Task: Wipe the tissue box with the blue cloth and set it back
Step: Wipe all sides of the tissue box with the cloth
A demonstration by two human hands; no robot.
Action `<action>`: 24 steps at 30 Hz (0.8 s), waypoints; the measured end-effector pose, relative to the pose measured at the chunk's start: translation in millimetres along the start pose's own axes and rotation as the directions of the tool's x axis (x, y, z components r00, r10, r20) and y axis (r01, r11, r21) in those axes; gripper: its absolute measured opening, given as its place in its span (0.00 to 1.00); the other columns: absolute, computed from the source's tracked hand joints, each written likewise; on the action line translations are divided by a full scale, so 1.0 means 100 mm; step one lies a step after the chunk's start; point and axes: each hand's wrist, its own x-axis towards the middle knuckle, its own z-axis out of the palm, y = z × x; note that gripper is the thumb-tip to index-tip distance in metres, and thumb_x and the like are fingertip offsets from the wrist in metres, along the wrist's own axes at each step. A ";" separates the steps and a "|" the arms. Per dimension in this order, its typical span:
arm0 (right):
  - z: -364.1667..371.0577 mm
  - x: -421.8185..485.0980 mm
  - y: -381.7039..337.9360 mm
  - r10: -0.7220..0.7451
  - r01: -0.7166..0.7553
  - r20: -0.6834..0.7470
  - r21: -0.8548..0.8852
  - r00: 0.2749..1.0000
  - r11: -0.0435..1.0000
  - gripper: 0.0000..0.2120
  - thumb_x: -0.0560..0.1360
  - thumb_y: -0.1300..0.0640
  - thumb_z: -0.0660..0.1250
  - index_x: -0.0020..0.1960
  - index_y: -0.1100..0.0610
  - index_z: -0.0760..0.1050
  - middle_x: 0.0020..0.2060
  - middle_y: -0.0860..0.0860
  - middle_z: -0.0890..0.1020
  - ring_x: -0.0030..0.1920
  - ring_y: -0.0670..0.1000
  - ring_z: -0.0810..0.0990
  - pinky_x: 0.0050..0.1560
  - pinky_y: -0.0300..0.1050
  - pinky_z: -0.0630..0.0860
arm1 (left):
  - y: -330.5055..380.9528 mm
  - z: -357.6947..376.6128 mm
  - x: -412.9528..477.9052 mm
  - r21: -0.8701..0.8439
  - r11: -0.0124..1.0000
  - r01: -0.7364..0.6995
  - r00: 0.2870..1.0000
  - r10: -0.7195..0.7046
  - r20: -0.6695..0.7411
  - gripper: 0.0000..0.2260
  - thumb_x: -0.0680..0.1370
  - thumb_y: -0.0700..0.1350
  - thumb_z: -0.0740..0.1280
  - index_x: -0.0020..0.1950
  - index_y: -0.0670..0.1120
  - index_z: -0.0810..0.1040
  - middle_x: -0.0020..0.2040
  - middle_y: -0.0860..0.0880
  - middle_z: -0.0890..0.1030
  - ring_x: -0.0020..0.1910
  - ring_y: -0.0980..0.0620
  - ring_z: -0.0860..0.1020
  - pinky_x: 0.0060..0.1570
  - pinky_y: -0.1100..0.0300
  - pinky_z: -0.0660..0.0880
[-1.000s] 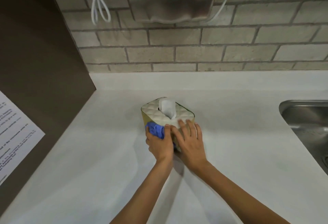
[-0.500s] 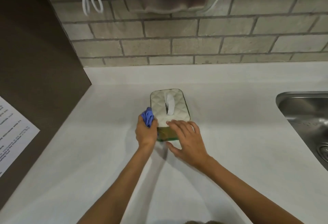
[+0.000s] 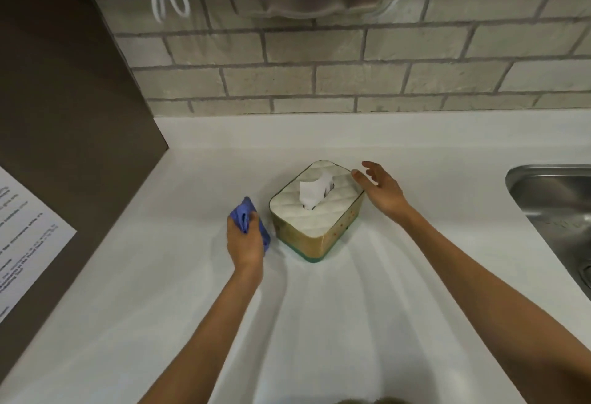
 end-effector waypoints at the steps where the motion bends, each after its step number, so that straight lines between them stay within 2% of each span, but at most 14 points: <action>1: 0.01 0.04 -0.01 0.028 -0.031 0.042 0.070 0.999 0.997 0.22 0.76 0.45 0.60 0.66 0.53 0.69 0.63 0.52 0.74 0.65 0.52 0.72 0.61 0.43 0.66 | -0.04 0.03 -0.09 -0.028 0.999 0.028 1.000 -0.028 0.010 0.14 0.79 0.45 0.61 0.63 0.40 0.69 0.48 0.39 0.79 0.41 0.53 0.82 0.40 0.63 0.77; 2: 0.02 0.07 -0.02 0.048 -0.059 0.078 0.139 0.996 0.989 0.19 0.77 0.48 0.60 0.65 0.55 0.71 0.61 0.52 0.75 0.63 0.51 0.73 0.59 0.42 0.66 | -0.08 0.08 -0.16 -0.043 0.998 0.043 0.999 -0.042 0.025 0.14 0.80 0.45 0.61 0.63 0.41 0.69 0.41 0.43 0.78 0.31 0.59 0.80 0.29 0.68 0.75; 3: 0.02 0.08 -0.02 0.054 -0.072 0.104 0.172 0.993 0.983 0.17 0.78 0.51 0.59 0.63 0.57 0.73 0.61 0.53 0.77 0.60 0.49 0.73 0.57 0.41 0.65 | -0.11 0.13 -0.22 -0.044 0.998 0.047 0.998 -0.045 0.046 0.14 0.80 0.45 0.61 0.63 0.42 0.68 0.38 0.47 0.76 0.29 0.60 0.78 0.24 0.70 0.72; 4: 0.03 0.07 -0.01 0.051 -0.072 0.123 0.170 0.991 0.983 0.15 0.78 0.53 0.60 0.61 0.58 0.75 0.60 0.55 0.78 0.57 0.49 0.74 0.56 0.41 0.67 | -0.11 0.19 -0.26 -0.044 0.998 0.052 0.996 -0.048 0.075 0.15 0.79 0.46 0.61 0.64 0.42 0.67 0.39 0.48 0.75 0.32 0.57 0.78 0.25 0.68 0.73; 6: 0.04 0.05 0.03 0.042 -0.062 0.129 0.155 0.991 0.986 0.12 0.77 0.55 0.62 0.56 0.60 0.77 0.56 0.57 0.80 0.54 0.53 0.77 0.54 0.43 0.70 | -0.10 0.30 -0.33 -0.037 0.998 0.049 0.992 -0.044 0.122 0.19 0.78 0.46 0.63 0.67 0.43 0.66 0.48 0.47 0.77 0.46 0.47 0.78 0.40 0.60 0.74; 8: 0.04 0.02 0.06 0.040 -0.058 0.117 0.159 0.992 0.986 0.10 0.77 0.55 0.63 0.53 0.59 0.78 0.53 0.56 0.81 0.53 0.53 0.78 0.52 0.42 0.71 | -0.11 0.35 -0.36 -0.005 0.999 0.045 0.989 -0.044 0.144 0.26 0.77 0.46 0.65 0.72 0.45 0.61 0.60 0.45 0.76 0.59 0.43 0.76 0.58 0.53 0.74; 10: 0.03 -0.01 0.08 0.039 -0.055 0.109 0.145 0.993 0.988 0.10 0.76 0.54 0.64 0.52 0.59 0.78 0.51 0.54 0.81 0.51 0.52 0.78 0.50 0.41 0.71 | -0.13 0.37 -0.35 0.044 0.998 0.045 0.988 -0.050 0.143 0.31 0.77 0.47 0.66 0.76 0.47 0.55 0.67 0.42 0.73 0.64 0.42 0.74 0.66 0.47 0.70; 12: 0.01 -0.06 0.12 0.041 -0.053 0.079 0.151 0.996 0.987 0.08 0.75 0.54 0.66 0.50 0.57 0.78 0.48 0.52 0.81 0.47 0.50 0.79 0.46 0.39 0.73 | -0.13 0.37 -0.30 0.107 0.994 0.036 0.989 -0.051 0.139 0.31 0.77 0.48 0.65 0.76 0.47 0.54 0.66 0.41 0.74 0.62 0.41 0.74 0.65 0.46 0.71; 14: -0.01 -0.12 0.16 0.043 -0.048 0.033 0.166 0.999 0.985 0.07 0.73 0.53 0.67 0.48 0.56 0.78 0.44 0.51 0.81 0.44 0.49 0.78 0.42 0.37 0.73 | -0.09 0.36 -0.22 0.169 0.985 0.026 0.988 -0.051 0.145 0.28 0.77 0.50 0.65 0.74 0.47 0.59 0.63 0.41 0.76 0.60 0.40 0.76 0.63 0.46 0.72; 17: -0.04 -0.25 0.19 0.027 -0.029 0.014 0.150 1.000 0.988 0.09 0.73 0.52 0.68 0.48 0.57 0.79 0.41 0.50 0.82 0.44 0.50 0.79 0.43 0.38 0.73 | -0.02 0.32 -0.10 0.203 0.979 -0.016 0.990 -0.012 0.137 0.22 0.77 0.50 0.65 0.69 0.46 0.67 0.60 0.43 0.78 0.58 0.41 0.77 0.62 0.50 0.73; 21: -0.01 -0.49 0.27 0.003 -0.006 0.014 0.212 1.000 0.977 0.13 0.72 0.55 0.70 0.54 0.60 0.79 0.48 0.54 0.84 0.48 0.50 0.82 0.47 0.34 0.77 | 0.11 0.29 0.16 0.231 0.969 -0.090 0.985 0.052 0.167 0.17 0.76 0.49 0.67 0.62 0.43 0.73 0.58 0.40 0.79 0.57 0.40 0.77 0.59 0.50 0.74; 24: 0.01 -0.67 0.34 -0.023 0.009 0.042 0.295 0.999 0.956 0.17 0.71 0.57 0.71 0.59 0.60 0.77 0.53 0.52 0.83 0.51 0.47 0.82 0.47 0.31 0.78 | 0.19 0.29 0.30 0.251 0.961 -0.113 0.975 0.059 0.214 0.17 0.75 0.50 0.69 0.60 0.43 0.75 0.57 0.40 0.80 0.55 0.40 0.77 0.59 0.48 0.75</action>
